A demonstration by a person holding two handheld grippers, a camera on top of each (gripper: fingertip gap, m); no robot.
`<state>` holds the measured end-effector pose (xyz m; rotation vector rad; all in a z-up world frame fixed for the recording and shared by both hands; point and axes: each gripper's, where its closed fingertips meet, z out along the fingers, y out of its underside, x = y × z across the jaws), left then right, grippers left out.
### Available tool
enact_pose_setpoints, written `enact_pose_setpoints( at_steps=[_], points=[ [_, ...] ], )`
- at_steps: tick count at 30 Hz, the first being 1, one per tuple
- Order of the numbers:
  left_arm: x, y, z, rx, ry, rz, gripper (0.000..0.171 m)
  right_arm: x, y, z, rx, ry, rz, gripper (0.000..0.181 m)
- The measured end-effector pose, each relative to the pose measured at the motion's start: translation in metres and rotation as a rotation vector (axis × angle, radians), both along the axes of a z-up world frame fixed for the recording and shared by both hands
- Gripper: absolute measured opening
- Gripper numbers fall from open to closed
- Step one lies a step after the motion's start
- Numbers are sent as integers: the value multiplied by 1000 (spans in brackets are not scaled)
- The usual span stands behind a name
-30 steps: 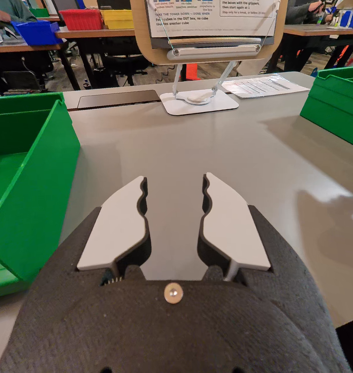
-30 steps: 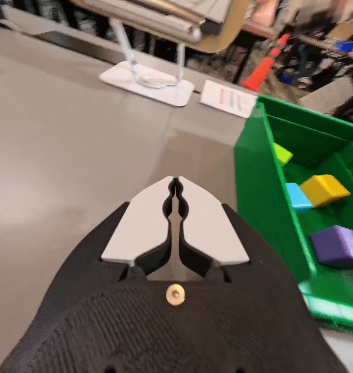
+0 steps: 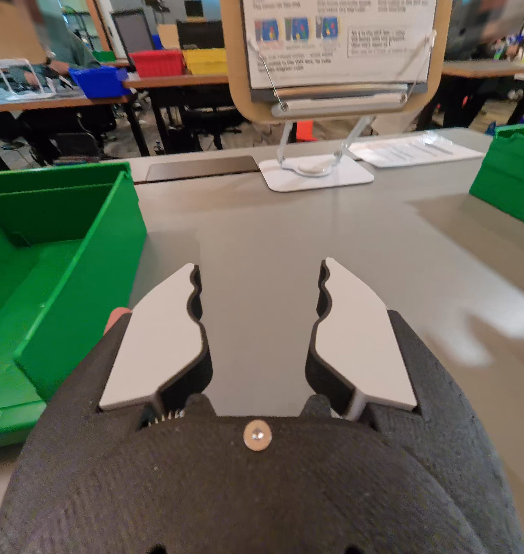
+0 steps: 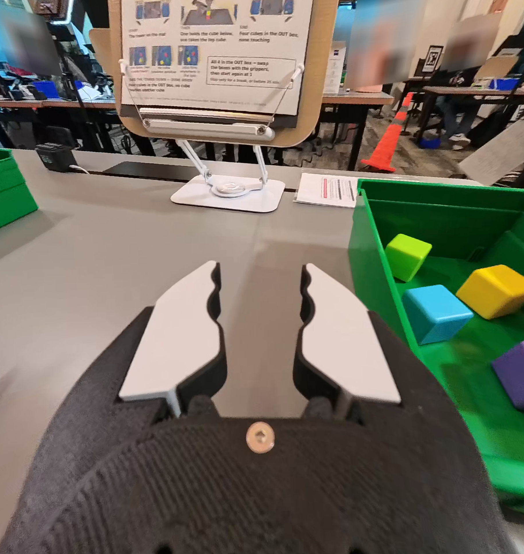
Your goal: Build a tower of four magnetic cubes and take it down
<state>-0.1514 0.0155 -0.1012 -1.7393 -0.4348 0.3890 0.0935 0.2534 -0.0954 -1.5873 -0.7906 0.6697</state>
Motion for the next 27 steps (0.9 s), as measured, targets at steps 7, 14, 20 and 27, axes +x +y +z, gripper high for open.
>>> enact_pose_setpoints(
  at_steps=[7,14,20,27],
  points=[
    [-5,-3,-3,4,-24,20,75,1,2,-2,-8,-2,-20,51],
    [-2,-1,-3,0,-16,11,73,-3,-4,-9,-37,-30,29,61],
    [-1,-1,-5,-3,-17,10,73,0,-1,-8,-40,-21,21,60],
    [1,0,-6,-8,-23,2,74,-2,-2,-13,-43,-39,25,64]
  ],
)
